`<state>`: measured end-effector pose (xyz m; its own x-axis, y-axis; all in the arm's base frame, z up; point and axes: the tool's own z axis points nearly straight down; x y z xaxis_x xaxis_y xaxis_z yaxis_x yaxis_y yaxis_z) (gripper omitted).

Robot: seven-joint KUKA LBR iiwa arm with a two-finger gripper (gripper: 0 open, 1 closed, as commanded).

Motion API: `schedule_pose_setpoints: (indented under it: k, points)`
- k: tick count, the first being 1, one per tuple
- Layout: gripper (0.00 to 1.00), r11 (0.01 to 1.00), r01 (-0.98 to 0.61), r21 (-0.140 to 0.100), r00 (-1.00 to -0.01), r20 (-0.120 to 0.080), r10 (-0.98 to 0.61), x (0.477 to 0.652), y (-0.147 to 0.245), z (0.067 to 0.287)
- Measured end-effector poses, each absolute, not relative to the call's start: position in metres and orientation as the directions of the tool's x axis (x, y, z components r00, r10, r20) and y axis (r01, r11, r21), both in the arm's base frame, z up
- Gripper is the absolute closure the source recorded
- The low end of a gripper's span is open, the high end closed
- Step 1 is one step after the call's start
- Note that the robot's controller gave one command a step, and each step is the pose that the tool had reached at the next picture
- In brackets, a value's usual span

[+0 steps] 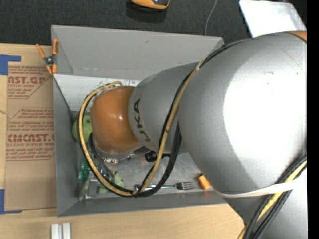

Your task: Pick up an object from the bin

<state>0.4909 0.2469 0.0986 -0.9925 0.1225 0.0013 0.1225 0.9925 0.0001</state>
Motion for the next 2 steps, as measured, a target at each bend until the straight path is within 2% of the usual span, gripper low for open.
schedule_pose_setpoints:
  k: [1,2]
  points:
    - [0.00,0.956,0.293,0.005,-0.956,-0.004,0.293,0.494,0.240,0.069]
    - [1.00,0.999,0.051,0.002,-0.999,-0.002,0.051,0.481,0.203,0.070]
